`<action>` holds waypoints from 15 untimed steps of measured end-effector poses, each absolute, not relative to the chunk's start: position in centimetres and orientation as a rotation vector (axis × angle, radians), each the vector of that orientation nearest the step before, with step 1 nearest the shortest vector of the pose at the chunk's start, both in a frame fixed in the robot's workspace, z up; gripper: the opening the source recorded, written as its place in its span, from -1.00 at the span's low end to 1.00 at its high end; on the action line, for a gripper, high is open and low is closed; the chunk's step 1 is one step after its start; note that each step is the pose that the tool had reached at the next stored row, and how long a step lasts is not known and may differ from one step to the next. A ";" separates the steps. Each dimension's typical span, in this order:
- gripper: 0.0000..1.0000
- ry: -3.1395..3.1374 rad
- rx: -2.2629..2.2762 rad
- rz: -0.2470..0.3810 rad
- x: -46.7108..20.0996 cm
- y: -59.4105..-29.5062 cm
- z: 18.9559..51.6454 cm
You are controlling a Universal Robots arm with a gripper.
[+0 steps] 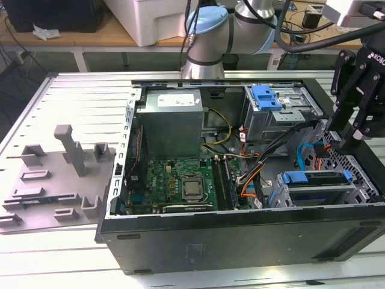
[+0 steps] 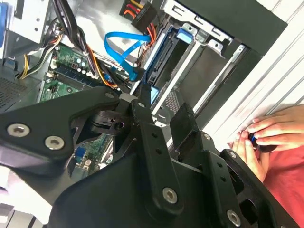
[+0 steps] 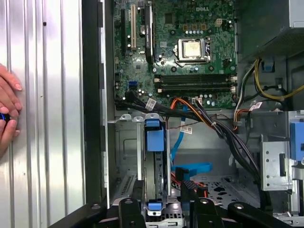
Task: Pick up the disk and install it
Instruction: 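Insert the first disk wire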
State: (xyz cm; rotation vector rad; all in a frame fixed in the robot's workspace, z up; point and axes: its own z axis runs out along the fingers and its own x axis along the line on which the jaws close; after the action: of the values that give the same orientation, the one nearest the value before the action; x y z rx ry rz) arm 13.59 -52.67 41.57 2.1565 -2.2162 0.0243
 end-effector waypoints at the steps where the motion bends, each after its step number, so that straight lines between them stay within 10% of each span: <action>1: -0.11 -2.216 2.153 0.028 13.7 -52.6 41.5; 15: -0.11 -2.235 2.106 0.054 14.7 -50.5 41.1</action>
State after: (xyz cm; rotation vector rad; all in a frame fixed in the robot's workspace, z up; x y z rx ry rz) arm 14.71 -50.47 41.07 2.1058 -2.2347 0.0545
